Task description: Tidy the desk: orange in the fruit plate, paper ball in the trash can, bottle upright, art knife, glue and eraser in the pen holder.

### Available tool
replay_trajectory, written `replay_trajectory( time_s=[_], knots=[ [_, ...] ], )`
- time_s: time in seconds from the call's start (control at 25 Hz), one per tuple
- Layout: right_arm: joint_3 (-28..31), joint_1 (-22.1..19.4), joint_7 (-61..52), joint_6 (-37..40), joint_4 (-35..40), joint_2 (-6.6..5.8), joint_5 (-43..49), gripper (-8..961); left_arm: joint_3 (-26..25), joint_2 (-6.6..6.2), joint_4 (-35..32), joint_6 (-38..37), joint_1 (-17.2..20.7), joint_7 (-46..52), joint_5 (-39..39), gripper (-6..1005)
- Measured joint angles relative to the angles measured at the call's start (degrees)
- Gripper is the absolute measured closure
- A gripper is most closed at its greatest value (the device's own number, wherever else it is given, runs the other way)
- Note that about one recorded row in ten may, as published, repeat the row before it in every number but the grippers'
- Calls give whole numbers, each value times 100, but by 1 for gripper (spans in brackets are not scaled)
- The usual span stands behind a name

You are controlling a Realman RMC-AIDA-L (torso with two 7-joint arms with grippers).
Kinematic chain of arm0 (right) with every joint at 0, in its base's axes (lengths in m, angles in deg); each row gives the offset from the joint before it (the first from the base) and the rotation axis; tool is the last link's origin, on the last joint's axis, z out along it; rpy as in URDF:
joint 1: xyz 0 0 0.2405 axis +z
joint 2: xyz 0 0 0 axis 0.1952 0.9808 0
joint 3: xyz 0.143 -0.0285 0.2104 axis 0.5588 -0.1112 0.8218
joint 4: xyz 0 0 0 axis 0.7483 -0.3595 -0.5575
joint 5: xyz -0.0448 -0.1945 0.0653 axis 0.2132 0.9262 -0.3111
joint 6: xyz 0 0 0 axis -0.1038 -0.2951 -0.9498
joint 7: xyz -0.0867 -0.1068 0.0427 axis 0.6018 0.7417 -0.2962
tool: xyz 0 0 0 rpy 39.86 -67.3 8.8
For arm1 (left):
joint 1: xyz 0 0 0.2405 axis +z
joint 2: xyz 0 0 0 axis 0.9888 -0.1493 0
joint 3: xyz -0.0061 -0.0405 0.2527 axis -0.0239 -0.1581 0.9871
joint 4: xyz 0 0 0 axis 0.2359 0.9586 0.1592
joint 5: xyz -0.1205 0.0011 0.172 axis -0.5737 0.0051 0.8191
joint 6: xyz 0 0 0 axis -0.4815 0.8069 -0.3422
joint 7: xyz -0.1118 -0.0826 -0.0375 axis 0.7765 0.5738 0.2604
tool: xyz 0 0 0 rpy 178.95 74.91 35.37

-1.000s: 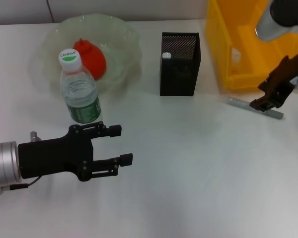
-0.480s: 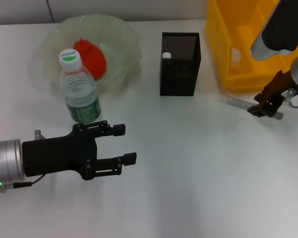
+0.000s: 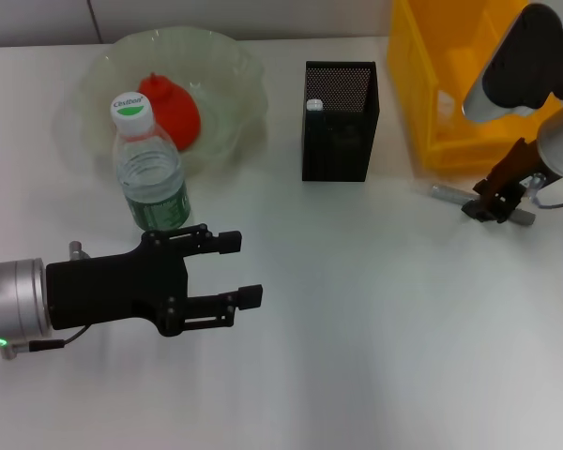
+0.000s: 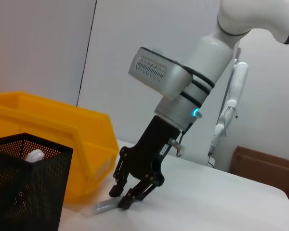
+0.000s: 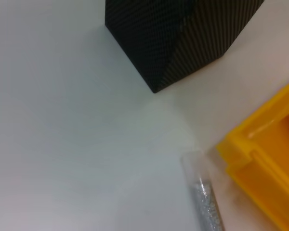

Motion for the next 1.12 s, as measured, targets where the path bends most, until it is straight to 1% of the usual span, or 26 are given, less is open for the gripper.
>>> replay_trajectory(
  time_s=[0.04, 0.44, 0.48, 0.52, 0.56, 0.68, 0.72, 0.76, 0.84, 0.88, 0.92, 0.96, 1.0, 1.04, 1.08, 1.12],
  knots=[
    [7, 6, 25, -12, -29, 0, -2, 641, 4, 1, 0, -1, -10, 16, 0, 244],
    [52, 17, 78, 60, -33, 8, -74, 787, -4, 1, 0, 25, -60, 51, 1, 244],
    [99, 17, 78, 104, 8, 8, -139, 801, -9, 1, 0, 26, -60, 51, 1, 244],
    [277, -12, 105, 344, 195, 6, -388, 816, -22, 1, -1, 27, -55, 52, 1, 244],
    [277, -12, 105, 344, 195, 6, -388, 816, -22, 1, -1, 27, -55, 52, 1, 244],
    [918, -98, 270, 1162, 777, -13, -1042, 816, -45, -4, -5, -3, -36, 52, 1, 244],
    [1592, -121, 366, 1821, 1070, -65, -1719, 816, -51, -5, -8, -9, -30, 52, -1, 244],
    [1592, -121, 366, 1821, 1070, -65, -1719, 816, -51, -5, -8, -9, -30, 52, -1, 244],
    [2281, -123, 452, 2290, 1037, -190, -2535, 817, -53, -6, -17, -12, -24, 52, -1, 244],
    [2659, -125, 528, 2508, 883, -298, -3115, 817, -55, -7, -34, -37, -14, 52, -3, 244],
    [3077, -134, 802, 2570, 270, -507, -4125, 817, -59, -8, -43, -108, -9, 52, -8, 244],
    [3077, -134, 802, 2570, 270, -507, -4125, 817, -60, -7, -44, -135, -9, 52, -12, 244],
    [3203, -147, 1074, 2510, -164, -589, -4634, 817, -63, -8, -50, -160, -10, 52, -17, 244],
    [3262, -162, 1476, 2321, -616, -622, -5077, 817, -63, -8, -53, -165, -11, 52, -22, 244],
    [3291, -175, 1800, 2178, -918, -626, -5377, 817, -63, -8, -58, -169, -13, 52, -28, 244],
    [3311, -200, 3065, 1615, -1709, -461, -6031, 818, -63, -8, -63, -184, -12, 52, -36, 244]
  ],
)
